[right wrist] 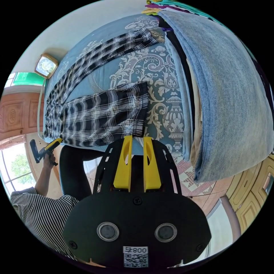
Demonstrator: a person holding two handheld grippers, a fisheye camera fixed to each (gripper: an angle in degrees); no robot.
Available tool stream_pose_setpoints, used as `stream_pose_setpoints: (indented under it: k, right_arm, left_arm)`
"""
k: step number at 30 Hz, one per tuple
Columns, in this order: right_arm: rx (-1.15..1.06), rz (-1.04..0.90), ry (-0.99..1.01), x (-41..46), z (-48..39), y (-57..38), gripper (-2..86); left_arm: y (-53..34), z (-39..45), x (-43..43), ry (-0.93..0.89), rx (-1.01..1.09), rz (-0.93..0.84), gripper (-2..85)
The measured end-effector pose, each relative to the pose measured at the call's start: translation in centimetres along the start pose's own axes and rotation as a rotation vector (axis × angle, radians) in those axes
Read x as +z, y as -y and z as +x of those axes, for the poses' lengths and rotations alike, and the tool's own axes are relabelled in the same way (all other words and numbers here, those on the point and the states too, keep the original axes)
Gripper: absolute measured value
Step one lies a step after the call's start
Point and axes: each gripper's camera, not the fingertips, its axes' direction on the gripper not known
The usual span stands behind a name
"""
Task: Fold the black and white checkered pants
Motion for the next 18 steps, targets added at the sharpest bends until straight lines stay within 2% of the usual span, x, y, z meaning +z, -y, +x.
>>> stream_pose_setpoints:
  k: [7,18]
  right_arm:
    - [0.058,0.048,0.041,-0.2,0.4,-0.6,8.9]
    - [0.043,0.000,-0.050,0.9,-2.1,0.5,6.6]
  left_arm:
    - [-2.8,-2.2,0.4,0.009,0.014,-0.009,0.7]
    - [-7.5,-6.5,-0.5,-0.020,0.011,-0.036,0.5]
